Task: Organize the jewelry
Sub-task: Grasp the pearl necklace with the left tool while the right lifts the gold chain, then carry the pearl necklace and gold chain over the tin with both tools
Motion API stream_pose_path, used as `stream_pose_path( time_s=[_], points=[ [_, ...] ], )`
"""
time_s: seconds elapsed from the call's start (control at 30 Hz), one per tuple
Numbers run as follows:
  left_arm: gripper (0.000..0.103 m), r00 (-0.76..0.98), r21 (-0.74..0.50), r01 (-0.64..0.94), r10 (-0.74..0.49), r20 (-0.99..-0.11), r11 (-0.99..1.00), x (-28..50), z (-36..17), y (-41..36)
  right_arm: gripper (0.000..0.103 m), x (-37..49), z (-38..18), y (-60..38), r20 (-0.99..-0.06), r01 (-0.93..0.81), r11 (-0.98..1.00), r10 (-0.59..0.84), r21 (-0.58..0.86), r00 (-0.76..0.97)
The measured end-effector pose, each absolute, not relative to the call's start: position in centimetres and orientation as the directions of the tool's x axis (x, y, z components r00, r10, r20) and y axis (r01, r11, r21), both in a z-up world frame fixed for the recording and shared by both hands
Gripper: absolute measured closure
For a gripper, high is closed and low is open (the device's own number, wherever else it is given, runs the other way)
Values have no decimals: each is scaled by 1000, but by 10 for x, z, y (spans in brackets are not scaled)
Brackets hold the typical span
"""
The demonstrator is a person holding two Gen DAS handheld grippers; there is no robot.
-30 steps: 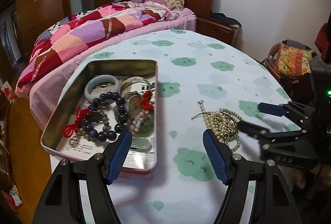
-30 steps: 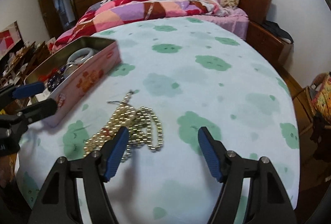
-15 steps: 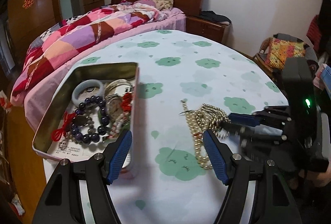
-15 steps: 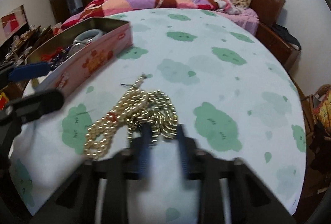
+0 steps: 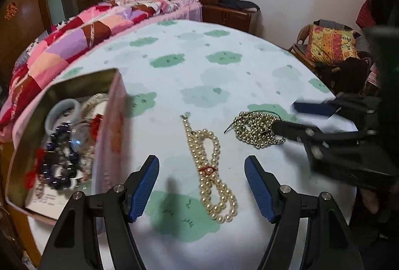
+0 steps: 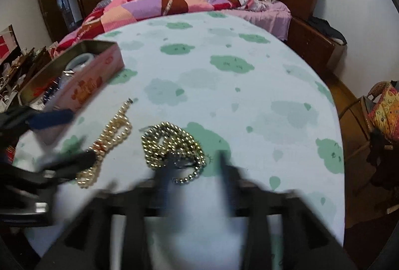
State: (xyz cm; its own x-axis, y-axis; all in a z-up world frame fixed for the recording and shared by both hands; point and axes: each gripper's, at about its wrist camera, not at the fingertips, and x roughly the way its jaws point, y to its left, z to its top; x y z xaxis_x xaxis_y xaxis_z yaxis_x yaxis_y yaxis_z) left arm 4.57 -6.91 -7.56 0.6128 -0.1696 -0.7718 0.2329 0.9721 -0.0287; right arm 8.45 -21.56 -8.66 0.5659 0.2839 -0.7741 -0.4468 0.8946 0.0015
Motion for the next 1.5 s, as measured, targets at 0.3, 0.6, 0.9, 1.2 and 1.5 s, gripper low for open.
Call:
stream_pose_path(
  time_s=[0.3,0.6,0.9,1.2,1.5],
  points=[
    [56,555,-21,264,-170,-815,964,53,-92,-80,41,91,-100,-201,-781,-455,889,252,-46,571],
    [90,563,-23,292,-191,-804,956,54,-94,-79,86,97,-103,-206,-782,-492,867,361,80,509],
    [91,619,-40,305,-229,-751,952,33,-69,-71,88,85,-82,-222,-749,-459,883,366,92,553],
    [91,699,-26,291,-231,-677,956,13,-29,-60,89,70,-43,-222,-680,-460,883,395,95,617],
    [91,758,-1,214,-167,-630,977,8,-2,-34,89,65,-15,-201,-615,-502,859,449,99,648]
  ],
)
